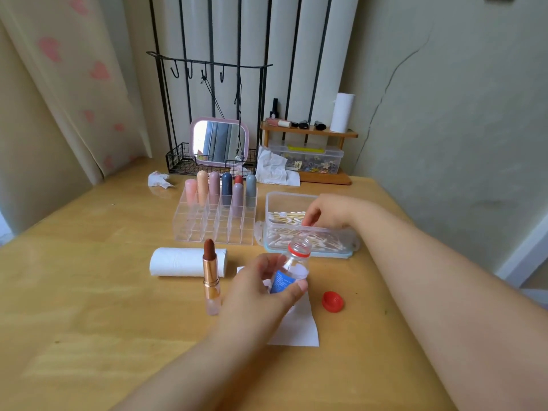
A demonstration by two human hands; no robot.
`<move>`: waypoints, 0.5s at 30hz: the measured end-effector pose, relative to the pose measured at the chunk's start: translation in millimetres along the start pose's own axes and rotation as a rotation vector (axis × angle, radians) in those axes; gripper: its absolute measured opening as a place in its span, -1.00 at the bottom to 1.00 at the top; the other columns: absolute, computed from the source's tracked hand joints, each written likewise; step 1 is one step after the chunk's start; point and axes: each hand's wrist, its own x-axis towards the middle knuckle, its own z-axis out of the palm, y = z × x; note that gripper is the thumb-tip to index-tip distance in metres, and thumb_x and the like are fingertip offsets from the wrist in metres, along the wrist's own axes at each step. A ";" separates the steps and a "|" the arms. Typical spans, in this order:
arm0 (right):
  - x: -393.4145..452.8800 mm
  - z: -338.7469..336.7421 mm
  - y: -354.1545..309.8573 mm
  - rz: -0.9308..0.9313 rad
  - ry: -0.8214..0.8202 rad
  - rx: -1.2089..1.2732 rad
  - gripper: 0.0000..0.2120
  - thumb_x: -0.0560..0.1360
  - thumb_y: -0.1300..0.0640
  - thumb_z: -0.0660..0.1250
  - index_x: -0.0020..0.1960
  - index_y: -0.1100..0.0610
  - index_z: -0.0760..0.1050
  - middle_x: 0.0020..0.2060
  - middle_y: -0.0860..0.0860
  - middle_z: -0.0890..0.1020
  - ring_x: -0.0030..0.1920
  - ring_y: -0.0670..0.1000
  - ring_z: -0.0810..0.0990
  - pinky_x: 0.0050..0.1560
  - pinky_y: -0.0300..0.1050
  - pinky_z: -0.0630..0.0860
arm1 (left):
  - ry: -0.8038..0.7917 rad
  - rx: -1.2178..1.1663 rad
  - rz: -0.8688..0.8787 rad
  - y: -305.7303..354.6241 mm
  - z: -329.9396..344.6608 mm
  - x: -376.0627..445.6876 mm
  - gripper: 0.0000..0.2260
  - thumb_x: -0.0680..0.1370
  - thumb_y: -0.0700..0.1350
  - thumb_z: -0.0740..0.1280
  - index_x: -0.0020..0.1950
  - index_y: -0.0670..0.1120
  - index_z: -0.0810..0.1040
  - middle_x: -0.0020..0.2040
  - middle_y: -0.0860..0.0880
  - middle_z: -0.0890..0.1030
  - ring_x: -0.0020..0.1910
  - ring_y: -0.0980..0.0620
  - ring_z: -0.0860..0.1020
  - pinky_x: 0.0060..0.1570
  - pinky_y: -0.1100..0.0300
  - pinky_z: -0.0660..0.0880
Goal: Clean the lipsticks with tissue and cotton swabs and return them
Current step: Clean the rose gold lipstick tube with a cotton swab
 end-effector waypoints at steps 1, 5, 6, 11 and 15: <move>2.7 -1.2 1.2 -0.010 -0.025 0.003 -0.78 0.48 0.26 0.38 0.00 -0.03 0.65 -0.03 -0.10 0.65 -0.12 -0.11 0.55 -0.02 -0.18 0.51 | 0.008 -0.003 0.002 -1.7 2.8 1.9 -0.76 0.42 0.00 0.48 0.01 0.17 0.50 -0.01 0.27 0.58 0.05 0.32 0.52 -0.05 0.49 0.42; 10.2 -4.3 7.7 -0.035 -0.068 0.020 -0.83 0.43 0.18 0.45 -0.03 -0.04 0.63 -0.17 -0.15 0.60 -0.17 -0.13 0.52 -0.09 -0.22 0.46 | -0.003 -0.051 -0.009 -7.6 12.1 8.7 -0.61 0.40 0.00 0.49 0.19 0.07 0.51 0.09 0.17 0.60 0.09 0.27 0.53 0.06 0.39 0.46; 11.2 -3.8 8.9 -0.043 -0.074 0.029 -0.85 0.42 0.17 0.46 -0.08 -0.05 0.62 -0.19 -0.16 0.59 -0.16 -0.11 0.53 -0.09 -0.21 0.47 | -0.014 -0.063 -0.012 -8.6 13.4 9.9 -0.62 0.40 -0.01 0.49 0.18 0.07 0.52 0.07 0.16 0.62 0.08 0.26 0.54 0.10 0.31 0.49; 6.0 -4.2 11.7 -0.086 -0.131 0.047 -0.90 0.40 0.11 0.49 -0.15 -0.07 0.62 -0.20 -0.17 0.60 -0.17 -0.13 0.53 -0.08 -0.22 0.48 | -0.028 -0.108 -0.005 -10.0 15.5 11.5 -0.73 0.40 -0.09 0.49 0.05 0.08 0.54 -0.06 0.18 0.65 -0.06 0.34 0.57 -0.13 0.46 0.46; 4.3 -2.6 12.1 -0.111 -0.117 0.027 -0.88 0.42 0.16 0.45 -0.09 -0.04 0.63 -0.19 -0.17 0.60 -0.15 -0.12 0.54 -0.01 -0.14 0.52 | -0.040 -0.114 -0.004 -7.6 13.1 10.5 -0.70 0.40 -0.06 0.49 0.10 0.08 0.55 -0.05 0.18 0.66 -0.05 0.33 0.57 -0.11 0.47 0.45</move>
